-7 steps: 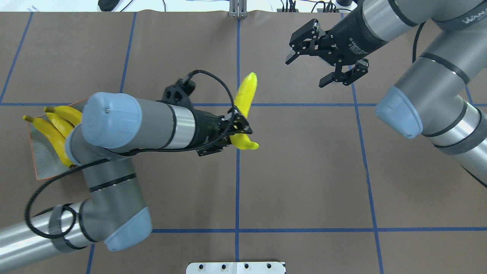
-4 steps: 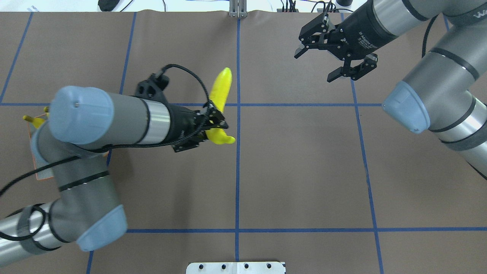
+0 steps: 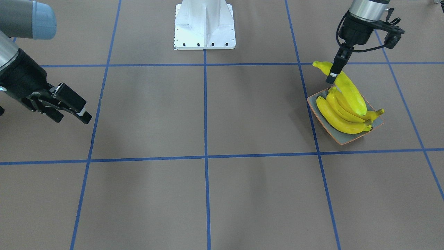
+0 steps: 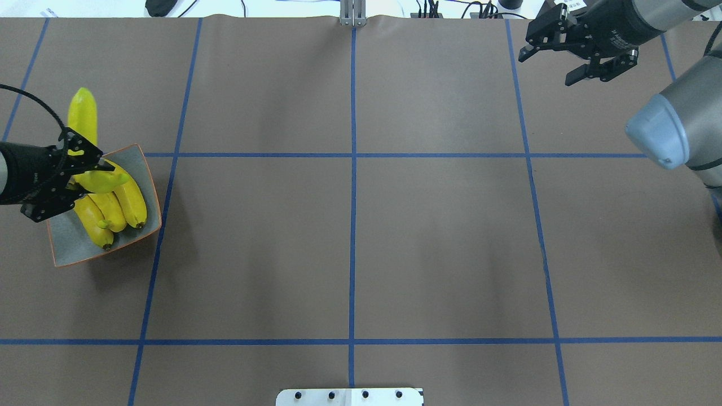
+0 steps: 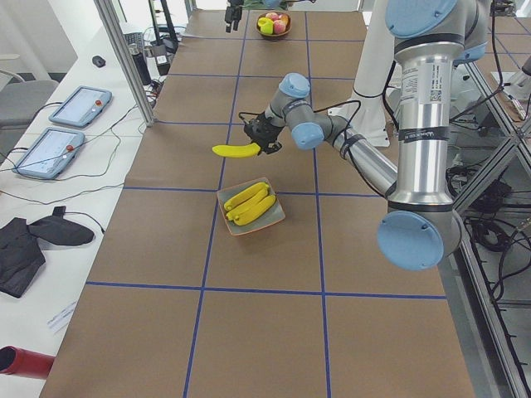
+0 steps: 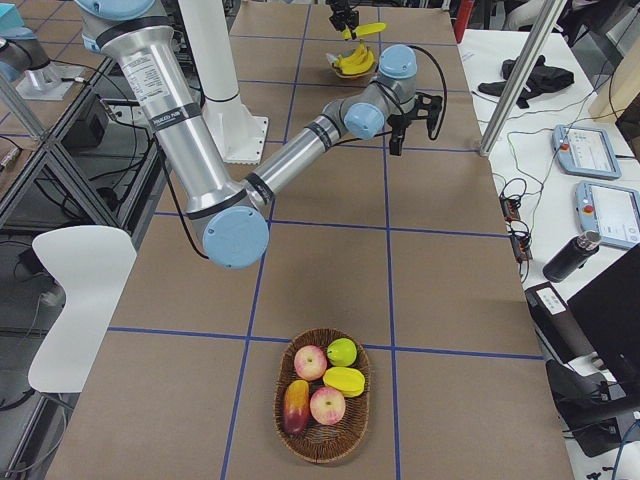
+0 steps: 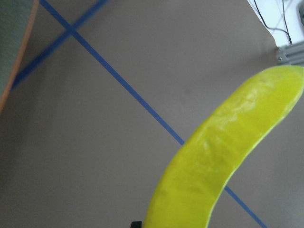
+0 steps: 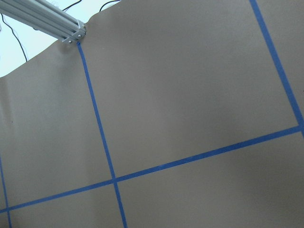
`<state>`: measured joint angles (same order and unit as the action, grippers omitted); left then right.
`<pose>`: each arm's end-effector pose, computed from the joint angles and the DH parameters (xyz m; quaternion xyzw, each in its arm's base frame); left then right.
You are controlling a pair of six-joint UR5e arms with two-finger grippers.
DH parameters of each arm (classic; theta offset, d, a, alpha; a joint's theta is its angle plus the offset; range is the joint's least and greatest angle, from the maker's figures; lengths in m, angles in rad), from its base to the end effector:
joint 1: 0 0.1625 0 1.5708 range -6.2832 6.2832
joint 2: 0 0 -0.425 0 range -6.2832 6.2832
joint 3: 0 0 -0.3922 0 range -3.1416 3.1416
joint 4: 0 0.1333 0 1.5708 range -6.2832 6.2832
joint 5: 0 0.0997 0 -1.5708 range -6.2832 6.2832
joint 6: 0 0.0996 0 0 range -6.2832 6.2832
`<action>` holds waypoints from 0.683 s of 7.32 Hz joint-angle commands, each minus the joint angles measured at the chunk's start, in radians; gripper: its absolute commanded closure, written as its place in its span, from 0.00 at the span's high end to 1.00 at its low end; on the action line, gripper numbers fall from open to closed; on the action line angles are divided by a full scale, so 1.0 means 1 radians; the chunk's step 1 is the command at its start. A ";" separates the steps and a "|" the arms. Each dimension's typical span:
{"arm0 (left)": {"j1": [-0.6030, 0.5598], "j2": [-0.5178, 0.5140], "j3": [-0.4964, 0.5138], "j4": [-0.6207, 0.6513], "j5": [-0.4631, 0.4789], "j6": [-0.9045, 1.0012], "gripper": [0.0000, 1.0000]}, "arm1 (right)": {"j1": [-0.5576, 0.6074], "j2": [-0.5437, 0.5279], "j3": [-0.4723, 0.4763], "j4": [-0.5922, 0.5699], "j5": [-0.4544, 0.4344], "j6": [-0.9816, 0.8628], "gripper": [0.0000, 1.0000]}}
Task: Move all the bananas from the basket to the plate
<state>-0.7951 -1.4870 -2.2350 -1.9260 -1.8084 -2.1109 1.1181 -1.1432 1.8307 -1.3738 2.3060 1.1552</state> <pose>0.2223 -0.3835 0.3481 -0.0480 0.4576 -0.5067 0.7291 -0.2025 -0.5684 0.2700 0.0432 -0.5130 0.1458 0.8448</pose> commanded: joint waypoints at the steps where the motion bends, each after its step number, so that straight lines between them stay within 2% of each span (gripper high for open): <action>1: -0.010 0.074 0.027 -0.002 0.003 -0.104 0.00 | 0.028 -0.010 -0.043 -0.001 0.000 -0.104 1.00; 2: -0.009 0.083 0.029 -0.004 0.004 -0.072 0.00 | 0.029 -0.010 -0.047 -0.001 0.000 -0.121 1.00; 5: -0.012 0.126 0.034 -0.002 0.006 0.388 0.00 | 0.028 -0.010 -0.048 -0.001 0.000 -0.121 1.00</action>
<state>-0.8056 -1.3766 -2.2047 -1.9283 -1.8027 -1.9283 1.1456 -1.1535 1.7845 -1.3744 2.3056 1.0353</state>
